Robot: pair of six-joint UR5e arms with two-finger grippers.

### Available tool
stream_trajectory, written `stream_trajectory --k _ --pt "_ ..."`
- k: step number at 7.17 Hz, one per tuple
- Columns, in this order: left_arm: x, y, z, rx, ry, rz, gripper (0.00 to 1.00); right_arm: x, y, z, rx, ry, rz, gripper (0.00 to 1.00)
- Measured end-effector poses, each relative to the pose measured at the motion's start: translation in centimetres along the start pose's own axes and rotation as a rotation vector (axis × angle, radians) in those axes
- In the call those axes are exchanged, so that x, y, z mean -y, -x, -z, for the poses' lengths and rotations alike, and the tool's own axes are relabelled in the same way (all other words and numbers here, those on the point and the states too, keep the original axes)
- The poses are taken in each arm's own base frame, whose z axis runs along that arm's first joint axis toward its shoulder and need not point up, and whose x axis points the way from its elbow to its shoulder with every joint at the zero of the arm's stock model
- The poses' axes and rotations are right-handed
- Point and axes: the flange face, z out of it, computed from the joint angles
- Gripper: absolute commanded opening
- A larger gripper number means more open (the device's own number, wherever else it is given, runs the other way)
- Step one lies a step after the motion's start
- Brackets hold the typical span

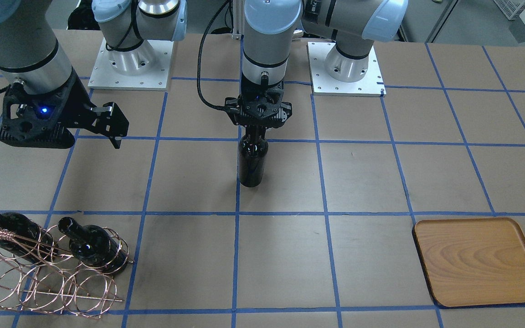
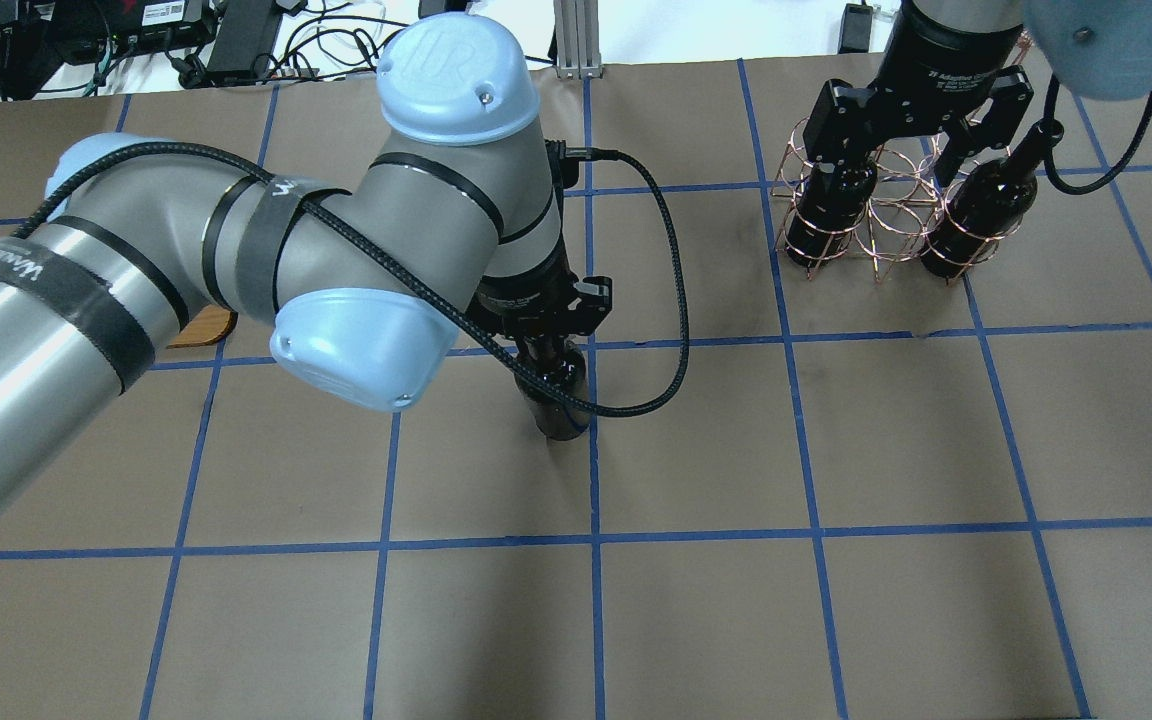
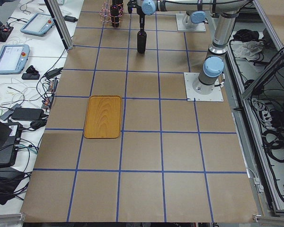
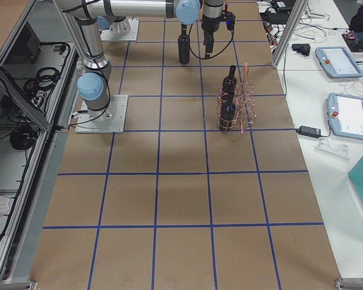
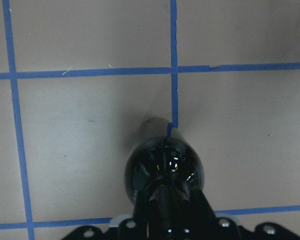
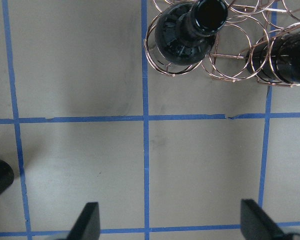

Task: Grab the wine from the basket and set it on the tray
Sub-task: 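Lift the bottle with the left gripper and carry it over the wooden tray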

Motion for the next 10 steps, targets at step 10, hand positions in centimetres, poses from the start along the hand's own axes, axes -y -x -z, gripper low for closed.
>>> stream_trajectory --k 10 --pt "12.9 45.2 7.9 0.019 0.026 0.022 0.00 -1.0 0.1 0.9 0.012 -0.029 0.001 1.00"
